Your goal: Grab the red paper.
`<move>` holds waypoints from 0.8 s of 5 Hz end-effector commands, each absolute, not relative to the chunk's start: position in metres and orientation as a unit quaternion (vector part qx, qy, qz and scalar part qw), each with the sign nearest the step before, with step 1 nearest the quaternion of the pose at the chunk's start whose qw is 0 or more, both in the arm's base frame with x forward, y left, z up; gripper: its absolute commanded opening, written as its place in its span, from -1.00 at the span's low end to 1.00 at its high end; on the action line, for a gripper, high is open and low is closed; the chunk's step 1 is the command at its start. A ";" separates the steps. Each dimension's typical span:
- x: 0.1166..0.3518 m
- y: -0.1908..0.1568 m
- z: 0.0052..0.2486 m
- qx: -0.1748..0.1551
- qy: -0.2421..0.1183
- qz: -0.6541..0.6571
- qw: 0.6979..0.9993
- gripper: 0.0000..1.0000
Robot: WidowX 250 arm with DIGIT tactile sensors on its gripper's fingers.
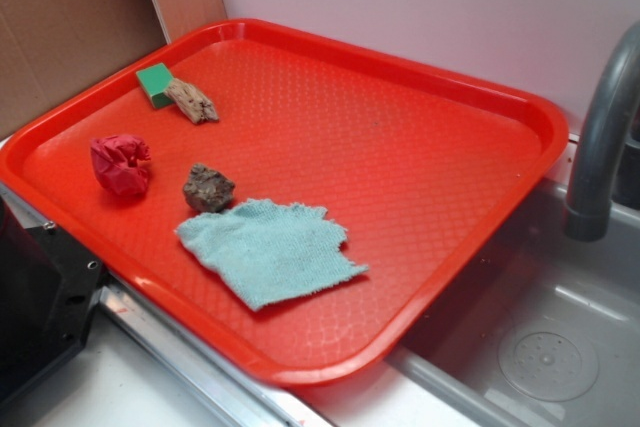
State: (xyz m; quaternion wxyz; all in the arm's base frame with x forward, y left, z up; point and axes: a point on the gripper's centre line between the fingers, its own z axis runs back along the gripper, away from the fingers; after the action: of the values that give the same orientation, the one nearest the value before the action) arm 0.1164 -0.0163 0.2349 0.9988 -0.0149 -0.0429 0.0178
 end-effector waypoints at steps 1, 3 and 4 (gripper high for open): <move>0.116 -0.016 0.235 -0.015 -0.043 0.018 0.999 1.00; 0.152 0.046 0.141 0.011 -0.078 -0.056 0.995 1.00; 0.160 0.064 0.094 0.011 -0.066 -0.070 0.995 1.00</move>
State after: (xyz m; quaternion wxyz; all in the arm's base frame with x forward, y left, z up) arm 0.1548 0.0609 0.0850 0.9963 0.0012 -0.0483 -0.0711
